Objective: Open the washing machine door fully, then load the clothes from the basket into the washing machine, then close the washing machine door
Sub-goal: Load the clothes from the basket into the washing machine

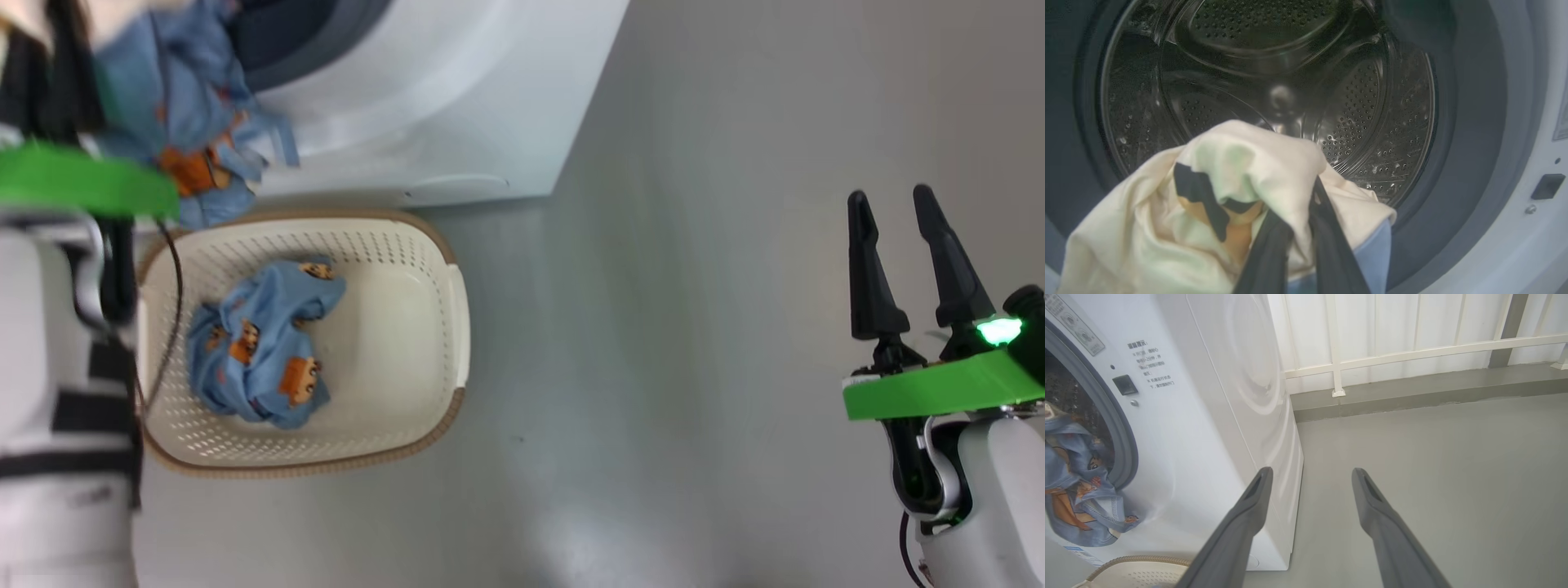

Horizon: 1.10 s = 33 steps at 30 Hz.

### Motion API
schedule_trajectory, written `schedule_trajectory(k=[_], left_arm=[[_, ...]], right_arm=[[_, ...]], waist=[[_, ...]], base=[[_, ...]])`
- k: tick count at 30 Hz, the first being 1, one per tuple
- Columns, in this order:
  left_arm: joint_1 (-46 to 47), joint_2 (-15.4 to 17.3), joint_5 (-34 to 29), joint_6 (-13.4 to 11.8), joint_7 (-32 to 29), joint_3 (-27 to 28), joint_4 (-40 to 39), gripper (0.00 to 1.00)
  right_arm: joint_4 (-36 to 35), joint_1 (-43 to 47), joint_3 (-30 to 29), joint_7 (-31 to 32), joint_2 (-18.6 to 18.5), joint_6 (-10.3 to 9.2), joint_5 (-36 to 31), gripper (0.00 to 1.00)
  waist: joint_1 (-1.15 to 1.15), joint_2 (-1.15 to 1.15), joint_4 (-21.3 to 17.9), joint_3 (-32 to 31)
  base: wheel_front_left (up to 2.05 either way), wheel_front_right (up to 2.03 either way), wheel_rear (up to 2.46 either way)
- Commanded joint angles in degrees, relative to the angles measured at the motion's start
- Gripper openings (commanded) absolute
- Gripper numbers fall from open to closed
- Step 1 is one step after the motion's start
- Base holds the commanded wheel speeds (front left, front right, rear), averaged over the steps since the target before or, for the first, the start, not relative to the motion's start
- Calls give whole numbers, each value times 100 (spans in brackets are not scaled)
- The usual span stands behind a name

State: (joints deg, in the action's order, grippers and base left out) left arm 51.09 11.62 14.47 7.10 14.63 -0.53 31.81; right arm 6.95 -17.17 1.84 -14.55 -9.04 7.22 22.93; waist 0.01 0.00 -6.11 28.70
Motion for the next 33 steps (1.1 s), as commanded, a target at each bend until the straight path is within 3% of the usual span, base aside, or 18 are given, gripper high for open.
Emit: schedule_trajectory(k=[1,12,20,24,33], left_arm=[[366,291,-36,10,22,62,100,0],[2330,506,63,31,-72,-192,2191,0],[3093,722,-100,9,-6,-392,2961,0],[3360,859,-188,-45,31,-377,2750,0],[3198,932,-505,-127,36,-66,791,0]], right_arm=[[-154,-58,123,-45,-11,26,-23,100],[-189,-386,291,-45,146,26,2,100],[-191,-470,384,-45,237,26,30,100],[-200,-489,422,-45,252,26,40,100],[-247,-549,394,-45,253,26,32,100]], waist=[[-1,0,-180,316],[-1,0,-466,812],[-1,0,-642,1015],[-1,0,-716,1096],[-1,0,-723,1269]], base=[[0,0,0],[0,0,0],[0,0,0],[0,0,0],[0,0,0]])
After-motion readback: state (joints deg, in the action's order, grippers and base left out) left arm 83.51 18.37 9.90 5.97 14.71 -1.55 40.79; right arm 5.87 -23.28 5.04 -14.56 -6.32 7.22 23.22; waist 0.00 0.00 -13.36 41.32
